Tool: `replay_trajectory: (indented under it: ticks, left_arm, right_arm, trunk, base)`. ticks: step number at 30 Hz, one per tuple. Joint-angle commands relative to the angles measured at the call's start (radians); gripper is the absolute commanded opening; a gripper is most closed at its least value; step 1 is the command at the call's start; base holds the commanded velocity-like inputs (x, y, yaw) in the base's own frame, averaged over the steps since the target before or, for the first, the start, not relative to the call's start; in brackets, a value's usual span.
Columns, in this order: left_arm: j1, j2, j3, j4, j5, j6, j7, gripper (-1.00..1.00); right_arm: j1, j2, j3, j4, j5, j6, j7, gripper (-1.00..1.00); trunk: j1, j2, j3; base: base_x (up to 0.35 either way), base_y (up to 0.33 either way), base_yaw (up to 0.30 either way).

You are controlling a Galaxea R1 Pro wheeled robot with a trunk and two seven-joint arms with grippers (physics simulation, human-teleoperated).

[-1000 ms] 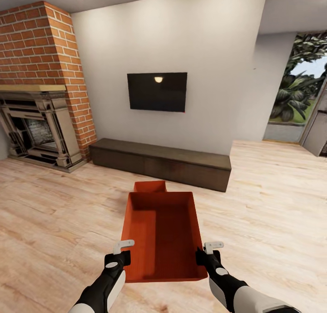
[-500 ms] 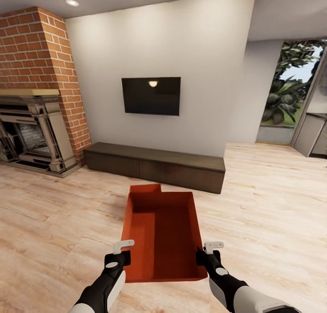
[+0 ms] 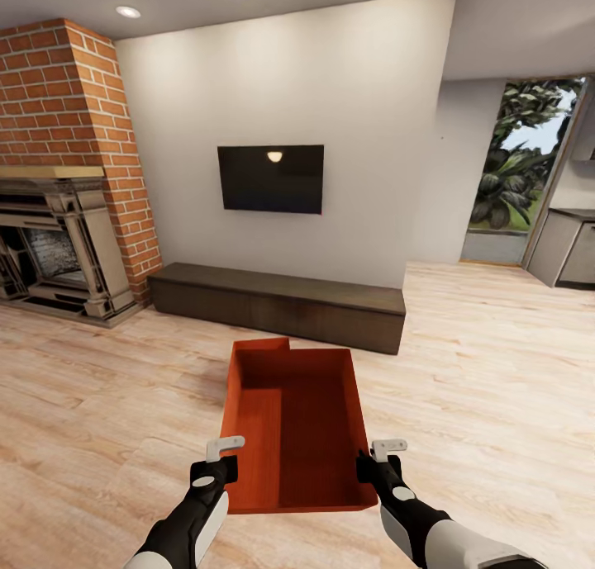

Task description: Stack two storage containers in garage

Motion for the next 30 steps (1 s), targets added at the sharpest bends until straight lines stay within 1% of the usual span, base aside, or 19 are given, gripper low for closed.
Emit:
replay_trajectory:
  ticks: [1,30]
  left_arm:
    - [-0.001,0.000,0.002,-0.004,0.008,0.005,0.004,-1.00]
    - [0.000,0.000,0.002,-0.004,0.008,0.007,0.005,-1.00]
  right_arm:
    - [0.000,0.000,0.005,0.002,-0.003,-0.002,-0.004,-1.00]
    - [0.000,0.000,0.005,0.002,-0.002,-0.002,-0.004,-1.00]
  trunk:
    - [-0.004,0.007,0.002]
    - [-0.115,0.210,0.093]
  base:
    - [0.000,0.000,-0.002]
    - [0.000,0.000,0.000]
